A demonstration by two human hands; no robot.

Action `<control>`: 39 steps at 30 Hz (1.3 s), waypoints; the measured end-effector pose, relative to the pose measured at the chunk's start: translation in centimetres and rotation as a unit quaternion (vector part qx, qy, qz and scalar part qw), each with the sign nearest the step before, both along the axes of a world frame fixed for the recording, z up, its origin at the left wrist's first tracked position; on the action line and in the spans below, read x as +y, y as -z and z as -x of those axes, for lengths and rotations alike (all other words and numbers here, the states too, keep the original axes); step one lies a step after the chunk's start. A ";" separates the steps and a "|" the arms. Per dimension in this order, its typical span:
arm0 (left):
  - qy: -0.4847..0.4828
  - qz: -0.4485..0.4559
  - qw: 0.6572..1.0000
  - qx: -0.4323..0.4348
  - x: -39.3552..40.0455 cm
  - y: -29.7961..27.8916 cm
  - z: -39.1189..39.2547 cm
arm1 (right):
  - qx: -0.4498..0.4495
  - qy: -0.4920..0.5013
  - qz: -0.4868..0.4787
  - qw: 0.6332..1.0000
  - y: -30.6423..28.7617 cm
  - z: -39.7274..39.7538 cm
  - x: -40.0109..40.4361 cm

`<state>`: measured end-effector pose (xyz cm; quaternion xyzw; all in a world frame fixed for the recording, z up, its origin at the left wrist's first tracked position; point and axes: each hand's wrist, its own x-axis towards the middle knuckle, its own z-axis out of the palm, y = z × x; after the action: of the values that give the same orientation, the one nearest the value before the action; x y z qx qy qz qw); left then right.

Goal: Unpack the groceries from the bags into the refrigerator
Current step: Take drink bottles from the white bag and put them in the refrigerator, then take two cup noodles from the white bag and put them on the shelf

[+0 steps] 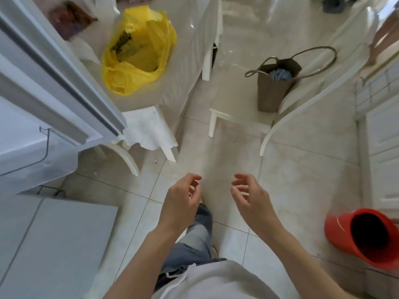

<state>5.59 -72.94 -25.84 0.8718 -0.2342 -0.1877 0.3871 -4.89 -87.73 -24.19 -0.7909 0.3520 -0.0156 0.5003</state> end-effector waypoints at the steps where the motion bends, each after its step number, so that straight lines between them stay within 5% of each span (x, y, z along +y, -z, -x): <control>1: 0.004 0.001 1.000 0.000 -0.9 0.1 -1.0 | 0.001 0.000 0.005 1.000 0.1 -0.9 -0.9; 12: -0.017 0.029 0.999 -0.035 -9.6 -1.3 -17.5 | -0.010 -0.040 0.031 0.999 -1.4 -16.8 -12.0; 23: -0.139 -0.006 0.990 -0.008 -15.5 0.0 -29.3 | -0.004 -0.146 0.051 0.988 0.1 -32.3 -22.2; 39: -0.353 -0.049 0.934 -0.020 -26.6 0.4 -38.5 | -0.007 -0.438 0.099 0.893 0.2 -54.4 -33.7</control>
<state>44.13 -99.49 -26.29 0.9197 0.0903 -0.0329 0.3806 49.48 -121.39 -24.37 -0.9103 -0.0372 0.1644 0.3780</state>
